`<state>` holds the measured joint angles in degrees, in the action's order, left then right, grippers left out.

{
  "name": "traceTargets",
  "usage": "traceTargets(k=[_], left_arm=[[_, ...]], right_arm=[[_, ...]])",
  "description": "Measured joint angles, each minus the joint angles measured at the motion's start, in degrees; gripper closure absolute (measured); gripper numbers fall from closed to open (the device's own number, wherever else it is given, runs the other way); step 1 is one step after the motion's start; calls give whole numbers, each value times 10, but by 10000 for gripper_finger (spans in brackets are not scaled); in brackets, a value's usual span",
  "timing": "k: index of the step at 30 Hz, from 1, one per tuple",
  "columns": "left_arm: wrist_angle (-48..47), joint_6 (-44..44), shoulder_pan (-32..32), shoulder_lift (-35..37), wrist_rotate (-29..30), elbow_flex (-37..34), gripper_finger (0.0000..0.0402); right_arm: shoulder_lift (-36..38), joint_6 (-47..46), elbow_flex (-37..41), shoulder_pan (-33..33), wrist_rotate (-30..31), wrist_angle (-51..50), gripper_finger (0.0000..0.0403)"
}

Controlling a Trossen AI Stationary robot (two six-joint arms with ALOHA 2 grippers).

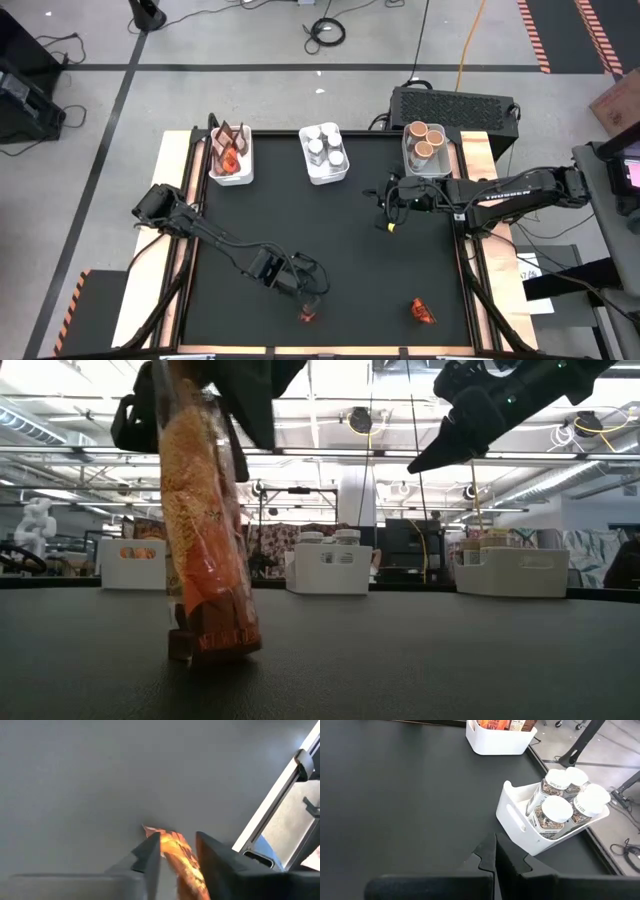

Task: Sort spices by type
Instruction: Put the orange seasoning pack into the left white bin

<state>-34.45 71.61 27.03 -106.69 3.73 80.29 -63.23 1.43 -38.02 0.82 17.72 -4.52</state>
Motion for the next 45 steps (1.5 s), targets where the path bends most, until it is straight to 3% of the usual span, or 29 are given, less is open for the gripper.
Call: traceTargets(k=[6, 8, 21, 30, 35, 45], left_arm=[[1, -14, -4, 0, -11, 0, 380], [2, -19, -5, 0, -14, 0, 394], [-51, -95, -16, 1, -21, 59, 400], [-237, -169, -44, 3, -9, 157, 401], [-344, -209, -85, 28, 29, 201, 401], [-469, -279, -234, 133, 72, 204, 401]], right_arm=[[0, 27, 0, 0, 0, -1, 403], [0, 27, 0, 0, 0, -1, 403], [0, 23, 0, 0, 0, -2, 403], [0, 20, 0, 0, 0, -2, 403], [0, 1, 0, 0, -7, -4, 403], [0, -22, 0, 0, -30, -5, 403]])
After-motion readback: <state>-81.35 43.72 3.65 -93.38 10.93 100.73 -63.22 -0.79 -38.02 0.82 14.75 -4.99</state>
